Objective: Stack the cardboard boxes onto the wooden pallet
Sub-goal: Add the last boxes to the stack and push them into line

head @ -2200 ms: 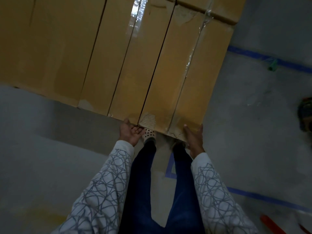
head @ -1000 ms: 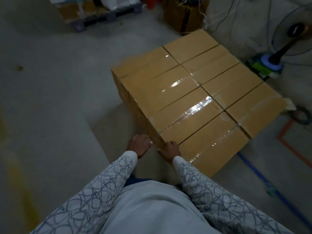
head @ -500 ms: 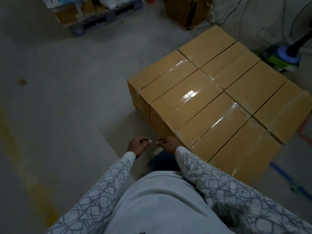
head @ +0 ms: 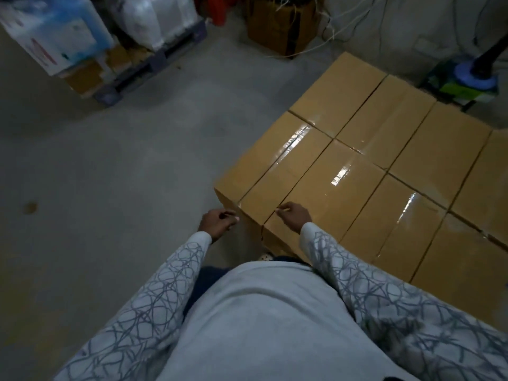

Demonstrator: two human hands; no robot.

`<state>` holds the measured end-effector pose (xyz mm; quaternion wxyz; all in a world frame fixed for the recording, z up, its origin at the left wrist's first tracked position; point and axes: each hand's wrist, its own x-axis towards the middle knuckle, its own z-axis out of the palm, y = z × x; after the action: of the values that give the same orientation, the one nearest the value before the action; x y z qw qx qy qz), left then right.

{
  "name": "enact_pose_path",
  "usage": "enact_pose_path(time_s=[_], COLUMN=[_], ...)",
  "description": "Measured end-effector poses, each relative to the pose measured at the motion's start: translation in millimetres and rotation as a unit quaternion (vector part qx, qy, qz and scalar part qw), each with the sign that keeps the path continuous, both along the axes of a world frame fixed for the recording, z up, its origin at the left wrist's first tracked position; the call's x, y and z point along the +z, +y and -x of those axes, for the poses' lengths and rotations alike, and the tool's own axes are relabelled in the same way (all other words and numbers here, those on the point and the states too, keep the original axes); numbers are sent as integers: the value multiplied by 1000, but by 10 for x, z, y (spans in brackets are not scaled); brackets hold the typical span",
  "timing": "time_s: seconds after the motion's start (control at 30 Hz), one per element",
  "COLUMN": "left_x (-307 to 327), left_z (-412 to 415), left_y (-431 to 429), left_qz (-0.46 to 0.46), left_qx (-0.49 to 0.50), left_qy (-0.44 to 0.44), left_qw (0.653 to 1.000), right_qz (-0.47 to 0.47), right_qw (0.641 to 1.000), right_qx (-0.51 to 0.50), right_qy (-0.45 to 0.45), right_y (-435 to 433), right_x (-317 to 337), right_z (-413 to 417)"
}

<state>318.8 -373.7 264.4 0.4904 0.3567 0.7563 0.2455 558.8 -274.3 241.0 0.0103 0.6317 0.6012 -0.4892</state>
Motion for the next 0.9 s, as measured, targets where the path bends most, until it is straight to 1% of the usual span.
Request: enact_pose_path(time_s=[0.07, 0.17, 0.23, 0.3, 0.4, 0.53, 0.63, 0.73, 0.8, 0.87, 0.9], left_x=[45, 22, -18, -46, 17, 216, 380, 545, 655, 776, 831], left_z=[176, 353, 448, 552, 693, 803, 830, 813, 767, 690, 651], left_y=[358, 817, 1101, 1368, 1795, 2412, 2802, 3130, 3317, 3487, 3555], left_qz=[-14, -22, -17, -21, -57, -108, -160, -212, -235, -251, -255], left_qx=[-17, -68, -130, -205, -313, -449, -493, -511, -512, -510, -509], left_qy=[3, 9, 24, 58, 143, 256, 295, 316, 333, 332, 325], left_qw=[1000, 997, 991, 977, 937, 849, 802, 771, 756, 752, 756], right_qz=[-6, 14, 18, 7, -16, -60, -124, -162, -178, -197, -205], right_qw=[1000, 999, 997, 994, 981, 968, 949, 934, 927, 916, 910], right_qx=[-23, -52, -73, -104, -189, -243, -284, -303, -310, -325, -335], right_qy=[0, -3, -4, -13, -28, -34, -56, -94, -117, -132, -134], right_y=[109, 192, 264, 357, 506, 730, 886, 1016, 1092, 1163, 1187], right_x=[40, 32, 20, 39, 168, 387, 536, 725, 837, 929, 966], right_z=[87, 229, 334, 448, 607, 810, 880, 885, 846, 776, 743])
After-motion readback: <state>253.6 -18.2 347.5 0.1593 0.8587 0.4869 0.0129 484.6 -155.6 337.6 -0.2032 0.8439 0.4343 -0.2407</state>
